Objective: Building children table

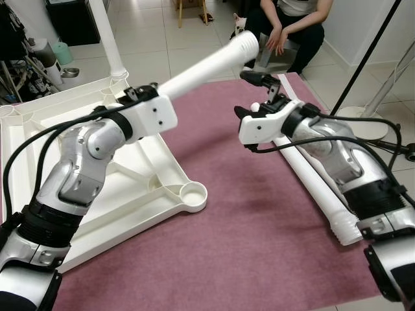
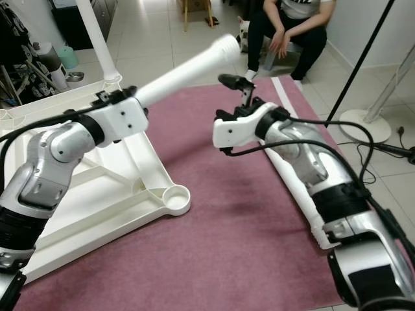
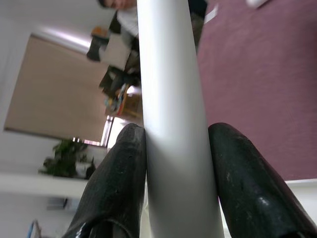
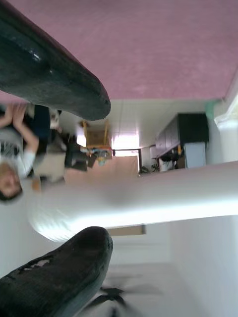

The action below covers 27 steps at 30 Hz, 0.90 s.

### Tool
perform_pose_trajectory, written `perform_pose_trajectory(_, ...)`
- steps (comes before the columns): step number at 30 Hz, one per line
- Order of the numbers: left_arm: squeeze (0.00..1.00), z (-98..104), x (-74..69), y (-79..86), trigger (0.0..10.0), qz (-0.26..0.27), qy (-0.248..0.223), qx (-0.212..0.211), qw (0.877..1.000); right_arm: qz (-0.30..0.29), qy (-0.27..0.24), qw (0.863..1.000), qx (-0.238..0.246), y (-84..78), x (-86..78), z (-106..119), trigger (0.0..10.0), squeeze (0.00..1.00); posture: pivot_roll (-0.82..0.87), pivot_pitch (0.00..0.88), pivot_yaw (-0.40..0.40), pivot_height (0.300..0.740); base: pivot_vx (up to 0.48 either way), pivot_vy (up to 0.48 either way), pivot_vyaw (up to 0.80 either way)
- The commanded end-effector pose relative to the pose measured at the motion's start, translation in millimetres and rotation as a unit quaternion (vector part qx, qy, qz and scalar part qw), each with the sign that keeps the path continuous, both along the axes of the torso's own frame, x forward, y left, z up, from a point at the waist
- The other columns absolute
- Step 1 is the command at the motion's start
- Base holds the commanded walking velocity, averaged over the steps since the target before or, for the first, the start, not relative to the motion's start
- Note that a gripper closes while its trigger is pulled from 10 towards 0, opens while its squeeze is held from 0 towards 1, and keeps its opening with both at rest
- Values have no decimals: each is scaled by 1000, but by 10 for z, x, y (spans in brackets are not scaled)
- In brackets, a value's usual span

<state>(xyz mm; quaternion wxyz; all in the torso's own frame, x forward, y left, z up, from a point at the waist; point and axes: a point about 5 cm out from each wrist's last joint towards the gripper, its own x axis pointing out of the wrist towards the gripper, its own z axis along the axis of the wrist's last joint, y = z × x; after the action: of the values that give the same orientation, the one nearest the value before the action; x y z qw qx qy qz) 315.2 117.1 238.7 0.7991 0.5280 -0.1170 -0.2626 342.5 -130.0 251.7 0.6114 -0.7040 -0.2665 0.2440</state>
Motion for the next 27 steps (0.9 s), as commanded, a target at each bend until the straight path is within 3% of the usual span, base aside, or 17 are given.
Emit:
perform_pose_trajectory(1, 0, 1, -7, -8, 10000, -15, -5, 15, 1000, 9, -13, 999, -33, 57, 28, 29, 10000, 0, 40, 0, 81, 740, 0, 0, 0)
perform_pose_trajectory(18, 0, -4, -112, -41, 10000, -49, -13, 20, 999, -49, -17, 998, -25, 227, 450, -74, 10000, 0, 71, 0, 54, 740, 0, 0, 0)
perform_pose_trajectory(23, 0, -26, -144, -58, 10000, -55, -13, 20, 998, -33, -46, 998, 5, 370, 495, 3, 10000, 0, 76, 0, 48, 740, 0, 0, 0)
perform_pose_trajectory(27, 0, -31, -152, -85, 10000, -59, -14, 18, 998, 3, -27, 1000, 10, 513, 464, -40, 10000, 0, 81, 0, 45, 740, 0, 0, 0)
